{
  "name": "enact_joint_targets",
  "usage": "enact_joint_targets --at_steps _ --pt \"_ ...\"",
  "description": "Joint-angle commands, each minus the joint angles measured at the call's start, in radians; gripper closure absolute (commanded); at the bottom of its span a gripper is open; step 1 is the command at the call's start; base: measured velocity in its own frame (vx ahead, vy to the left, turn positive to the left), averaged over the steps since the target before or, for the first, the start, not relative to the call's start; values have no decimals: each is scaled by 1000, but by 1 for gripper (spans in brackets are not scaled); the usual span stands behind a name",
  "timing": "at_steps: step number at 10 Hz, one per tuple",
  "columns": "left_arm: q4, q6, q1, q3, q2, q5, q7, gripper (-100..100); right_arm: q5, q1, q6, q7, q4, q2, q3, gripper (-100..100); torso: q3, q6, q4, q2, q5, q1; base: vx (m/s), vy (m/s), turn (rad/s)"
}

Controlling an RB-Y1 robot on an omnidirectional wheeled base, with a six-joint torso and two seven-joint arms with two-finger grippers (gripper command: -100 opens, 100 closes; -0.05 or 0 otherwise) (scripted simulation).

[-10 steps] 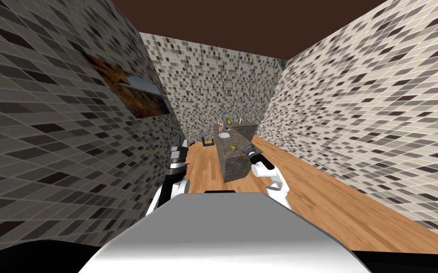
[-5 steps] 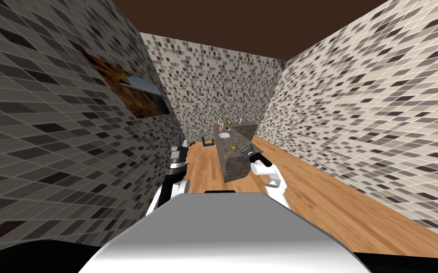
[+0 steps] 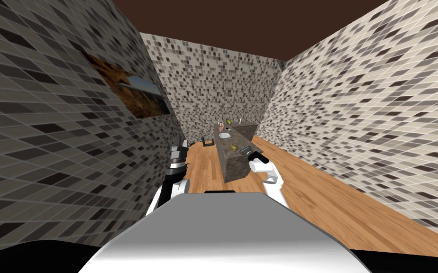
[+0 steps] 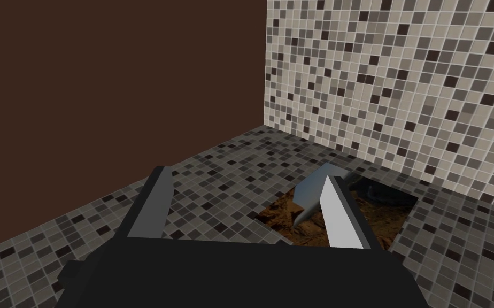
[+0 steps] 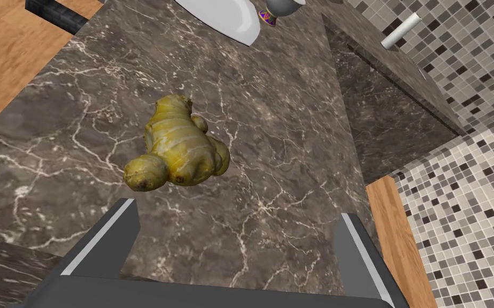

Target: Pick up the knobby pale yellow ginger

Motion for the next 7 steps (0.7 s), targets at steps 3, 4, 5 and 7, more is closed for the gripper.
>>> enact_joint_targets --at_steps 3,4,5,7 --pt "0 0 0 0 0 0 0 0 -8 -28 75 -101 20 -2 2 -100 0 0 0 0 0 0 9 10 -6" --pt "0 0 0 0 0 0 0 0 -8 -28 75 -120 20 -2 2 -100 0 0 0 0 0 0 8 4 0" --pt "0 0 0 0 0 0 0 0 -15 -53 120 -154 41 -2 6 -100 0 0 0 0 0 -1 16 9 -10" --pt "0 0 0 0 0 0 0 0 -15 -53 130 -202 41 -2 6 -100 0 0 0 -1 0 0 14 7 -4"
